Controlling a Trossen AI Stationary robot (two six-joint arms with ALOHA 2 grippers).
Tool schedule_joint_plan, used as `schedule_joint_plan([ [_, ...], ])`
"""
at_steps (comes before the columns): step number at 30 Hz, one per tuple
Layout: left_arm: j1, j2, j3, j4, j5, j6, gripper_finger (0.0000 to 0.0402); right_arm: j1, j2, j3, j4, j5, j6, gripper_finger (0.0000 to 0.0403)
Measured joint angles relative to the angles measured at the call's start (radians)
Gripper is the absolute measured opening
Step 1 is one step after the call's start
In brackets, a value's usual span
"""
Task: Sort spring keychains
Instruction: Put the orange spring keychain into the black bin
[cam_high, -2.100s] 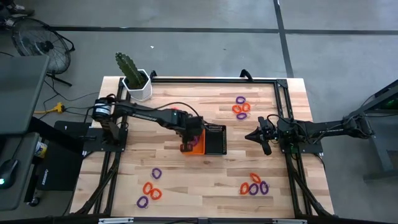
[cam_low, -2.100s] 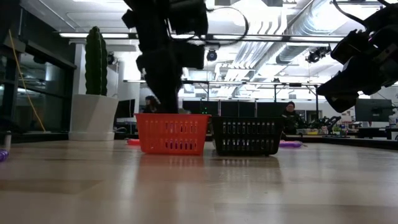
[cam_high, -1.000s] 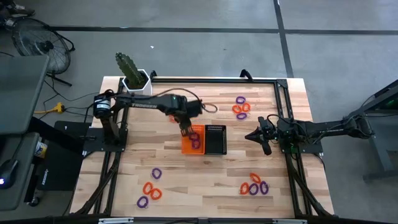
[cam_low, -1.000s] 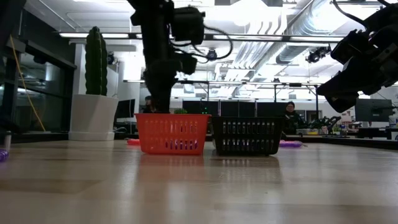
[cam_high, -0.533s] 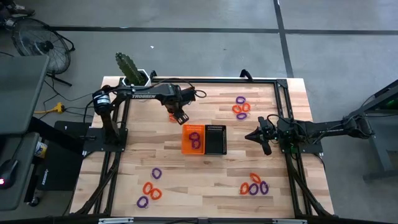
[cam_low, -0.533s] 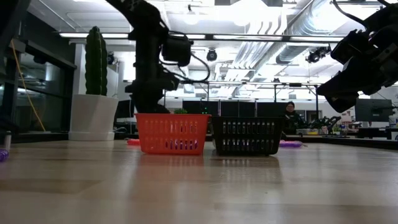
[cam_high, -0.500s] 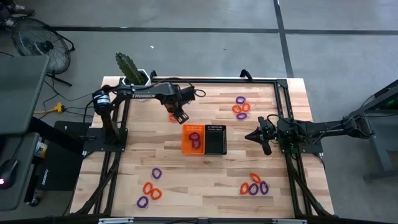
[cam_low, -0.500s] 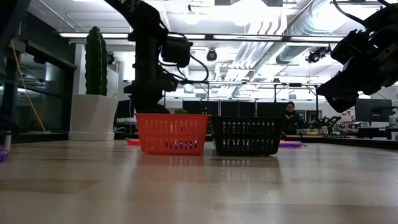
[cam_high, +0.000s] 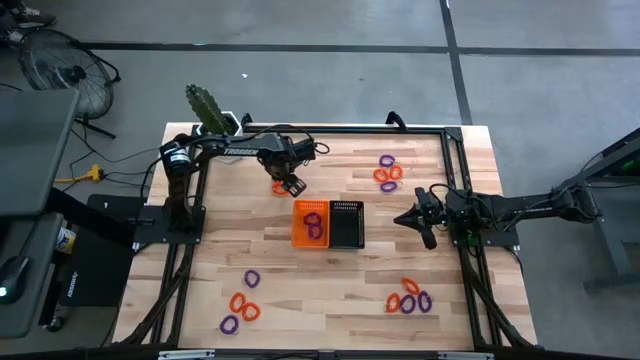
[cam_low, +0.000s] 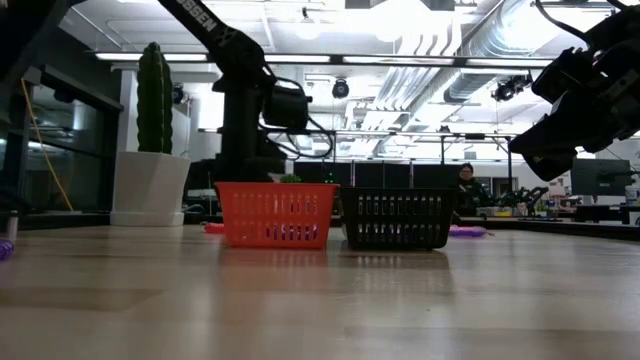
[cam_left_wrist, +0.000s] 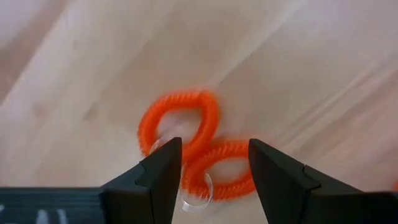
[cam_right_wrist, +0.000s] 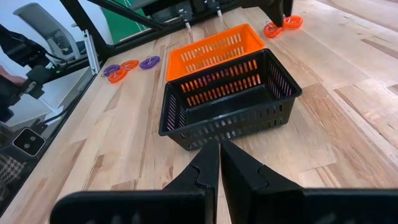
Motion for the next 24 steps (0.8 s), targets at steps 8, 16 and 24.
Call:
schedule_joint_plan([
  [8,0.006,0.010,0.003,0.029,-0.001,0.005,0.0182,0.000,0.000,0.000,0.000,0.000,0.000,0.0012],
  [16,0.020,0.057,0.019,0.042,0.023,0.019,0.0182,0.000,0.000,0.000,0.001,0.000,0.000,0.0012],
  [24,0.019,0.062,0.020,0.042,0.062,0.055,0.0182,0.000,0.000,0.000,0.001,0.000,0.000,0.0012],
])
